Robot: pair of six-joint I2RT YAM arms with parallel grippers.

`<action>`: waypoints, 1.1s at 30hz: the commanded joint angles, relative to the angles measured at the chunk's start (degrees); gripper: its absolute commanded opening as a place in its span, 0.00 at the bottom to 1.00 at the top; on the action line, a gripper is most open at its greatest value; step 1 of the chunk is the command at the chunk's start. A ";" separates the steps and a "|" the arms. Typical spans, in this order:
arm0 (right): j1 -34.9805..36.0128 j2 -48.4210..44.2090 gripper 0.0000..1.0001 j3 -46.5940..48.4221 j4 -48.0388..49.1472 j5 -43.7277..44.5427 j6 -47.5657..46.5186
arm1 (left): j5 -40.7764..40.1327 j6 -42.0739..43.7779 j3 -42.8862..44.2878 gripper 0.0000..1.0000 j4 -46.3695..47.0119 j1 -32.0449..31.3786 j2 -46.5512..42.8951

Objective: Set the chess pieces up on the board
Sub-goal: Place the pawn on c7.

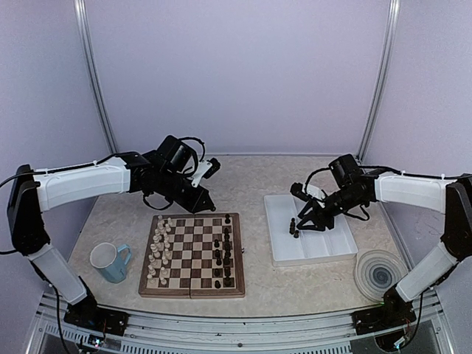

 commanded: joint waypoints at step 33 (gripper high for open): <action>-0.32 1.08 0.43 -0.88 4.61 0.91 -2.49 | -6.34 5.45 6.73 0.07 -6.51 -5.68 17.13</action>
